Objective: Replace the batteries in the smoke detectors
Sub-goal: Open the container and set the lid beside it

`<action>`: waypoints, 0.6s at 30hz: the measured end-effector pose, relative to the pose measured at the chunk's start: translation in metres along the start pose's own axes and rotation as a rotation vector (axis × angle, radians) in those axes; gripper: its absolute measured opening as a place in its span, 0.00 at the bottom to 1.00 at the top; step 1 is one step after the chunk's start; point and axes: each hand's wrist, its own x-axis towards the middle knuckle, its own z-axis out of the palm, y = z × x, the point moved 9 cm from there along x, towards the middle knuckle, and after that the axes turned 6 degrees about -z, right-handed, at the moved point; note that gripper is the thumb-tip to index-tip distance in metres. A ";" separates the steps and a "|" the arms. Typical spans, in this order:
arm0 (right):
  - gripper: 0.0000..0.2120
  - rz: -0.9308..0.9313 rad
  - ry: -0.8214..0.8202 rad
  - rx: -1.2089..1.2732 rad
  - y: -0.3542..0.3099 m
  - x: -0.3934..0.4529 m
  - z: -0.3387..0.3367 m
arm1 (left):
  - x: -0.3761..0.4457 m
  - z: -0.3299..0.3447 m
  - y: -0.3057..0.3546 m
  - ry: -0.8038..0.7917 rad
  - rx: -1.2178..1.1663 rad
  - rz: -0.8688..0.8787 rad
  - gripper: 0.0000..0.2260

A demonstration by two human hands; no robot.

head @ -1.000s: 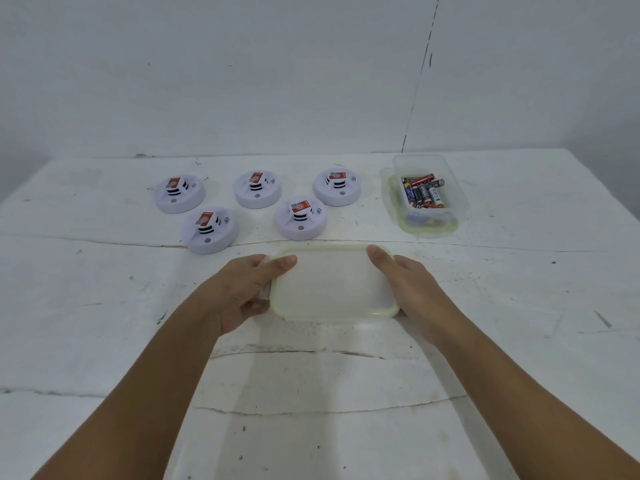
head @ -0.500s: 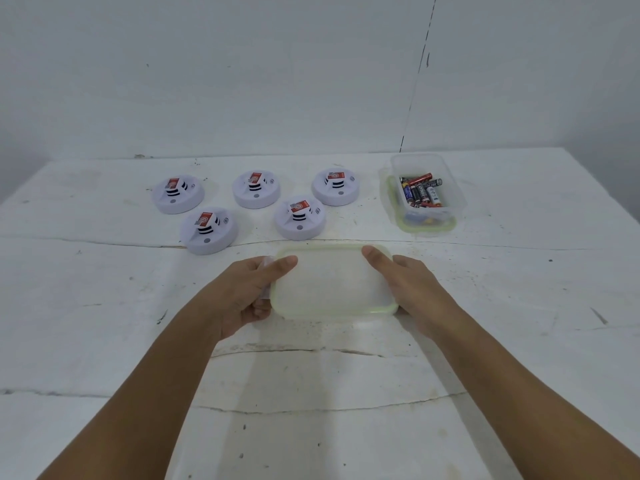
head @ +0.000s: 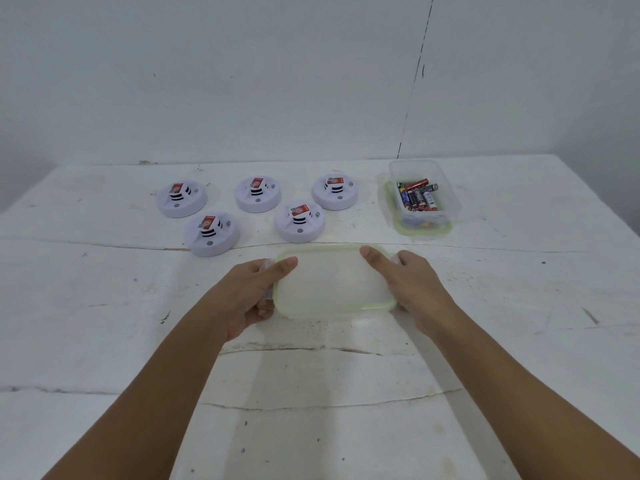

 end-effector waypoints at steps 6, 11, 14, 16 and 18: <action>0.18 -0.150 -0.025 -0.114 -0.015 0.001 -0.003 | -0.035 -0.032 0.000 0.438 -0.198 0.169 0.30; 0.08 -0.388 -0.121 -0.291 -0.047 0.007 0.008 | -0.071 -0.022 -0.016 0.300 -0.039 0.140 0.19; 0.06 -0.382 -0.204 -0.294 -0.053 0.009 0.019 | -0.082 0.015 -0.031 0.025 0.190 0.015 0.18; 0.05 -0.351 -0.203 -0.293 -0.051 0.010 0.020 | -0.080 0.023 -0.034 0.008 0.213 -0.002 0.18; 0.05 -0.297 -0.198 -0.260 -0.047 0.009 0.017 | -0.074 0.020 -0.032 0.052 0.153 0.000 0.18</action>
